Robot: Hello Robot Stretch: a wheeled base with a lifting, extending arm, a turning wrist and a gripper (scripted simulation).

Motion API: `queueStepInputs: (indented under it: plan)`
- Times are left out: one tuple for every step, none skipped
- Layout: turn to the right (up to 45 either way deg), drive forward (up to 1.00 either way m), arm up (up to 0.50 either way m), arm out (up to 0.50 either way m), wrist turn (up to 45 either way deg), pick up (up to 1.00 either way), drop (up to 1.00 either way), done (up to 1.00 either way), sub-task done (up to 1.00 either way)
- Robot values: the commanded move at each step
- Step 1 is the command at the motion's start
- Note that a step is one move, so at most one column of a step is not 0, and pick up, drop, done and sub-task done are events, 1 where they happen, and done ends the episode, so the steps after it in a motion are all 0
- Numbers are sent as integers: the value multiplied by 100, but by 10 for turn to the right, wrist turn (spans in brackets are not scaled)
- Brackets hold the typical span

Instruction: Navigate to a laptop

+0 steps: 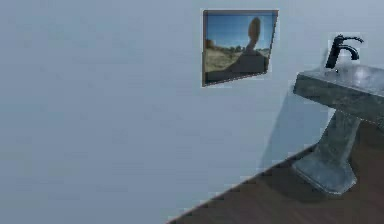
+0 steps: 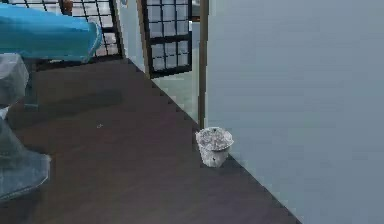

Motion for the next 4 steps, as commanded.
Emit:
queueStepInputs:
  plan:
    - [150,0,0,0,0,0,0,0,0]
    - [0,20,0,0,0,0,0,0,0]
    - [450,0,0,0,0,0,0,0,0]
    - [150,0,0,0,0,0,0,0,0]
